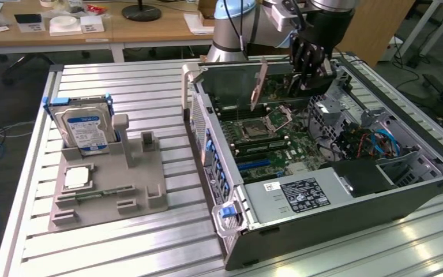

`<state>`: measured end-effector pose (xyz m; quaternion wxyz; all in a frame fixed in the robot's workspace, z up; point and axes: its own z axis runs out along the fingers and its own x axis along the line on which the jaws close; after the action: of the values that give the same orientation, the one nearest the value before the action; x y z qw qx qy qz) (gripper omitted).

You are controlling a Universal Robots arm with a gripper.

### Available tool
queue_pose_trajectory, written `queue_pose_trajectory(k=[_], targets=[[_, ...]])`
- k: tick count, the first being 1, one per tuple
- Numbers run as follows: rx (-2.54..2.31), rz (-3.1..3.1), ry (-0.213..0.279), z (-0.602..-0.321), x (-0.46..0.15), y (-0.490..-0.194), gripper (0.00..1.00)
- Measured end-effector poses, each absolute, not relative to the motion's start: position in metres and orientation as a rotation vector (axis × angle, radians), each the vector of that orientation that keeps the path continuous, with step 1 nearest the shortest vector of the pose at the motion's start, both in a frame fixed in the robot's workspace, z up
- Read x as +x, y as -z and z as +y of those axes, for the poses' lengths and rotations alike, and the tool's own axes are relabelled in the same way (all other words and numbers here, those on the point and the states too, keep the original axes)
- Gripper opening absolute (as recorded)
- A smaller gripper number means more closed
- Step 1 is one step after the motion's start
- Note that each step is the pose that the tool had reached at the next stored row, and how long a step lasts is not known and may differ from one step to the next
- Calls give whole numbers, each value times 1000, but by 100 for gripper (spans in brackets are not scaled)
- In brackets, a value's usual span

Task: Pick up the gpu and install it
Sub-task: 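Insert the gpu into the slot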

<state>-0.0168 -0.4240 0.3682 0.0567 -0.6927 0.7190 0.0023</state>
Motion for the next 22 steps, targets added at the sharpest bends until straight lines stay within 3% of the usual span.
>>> queue_pose_trajectory(k=[22], targets=[[-2094,2180,-15,-434,-41,-353,28]])
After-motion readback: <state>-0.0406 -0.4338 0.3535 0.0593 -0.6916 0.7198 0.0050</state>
